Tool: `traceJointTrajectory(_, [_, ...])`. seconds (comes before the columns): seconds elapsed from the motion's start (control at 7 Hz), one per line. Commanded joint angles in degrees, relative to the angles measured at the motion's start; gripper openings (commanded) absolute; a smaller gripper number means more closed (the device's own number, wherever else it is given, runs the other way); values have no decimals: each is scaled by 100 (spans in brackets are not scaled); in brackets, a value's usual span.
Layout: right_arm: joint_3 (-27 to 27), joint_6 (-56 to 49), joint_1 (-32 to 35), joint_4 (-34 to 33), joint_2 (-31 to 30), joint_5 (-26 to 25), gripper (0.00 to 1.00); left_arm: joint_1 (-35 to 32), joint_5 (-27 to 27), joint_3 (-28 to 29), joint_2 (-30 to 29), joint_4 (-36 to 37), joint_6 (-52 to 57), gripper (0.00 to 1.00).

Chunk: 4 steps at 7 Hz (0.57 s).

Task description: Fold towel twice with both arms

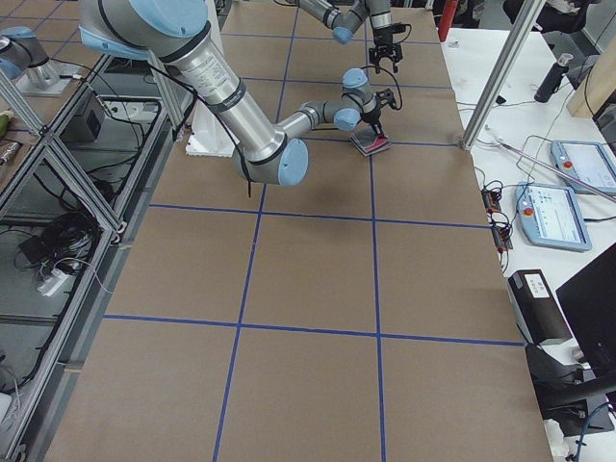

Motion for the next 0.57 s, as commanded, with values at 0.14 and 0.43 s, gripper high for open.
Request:
traceJointTrajectory(0.14, [-47,-18,36,0,-12,10,0,17,24,0,8,0,0,99])
traceJointTrajectory(0.43, [-99,-254,246,0,-3,159,0,34,42,0,-1,8,-9,99])
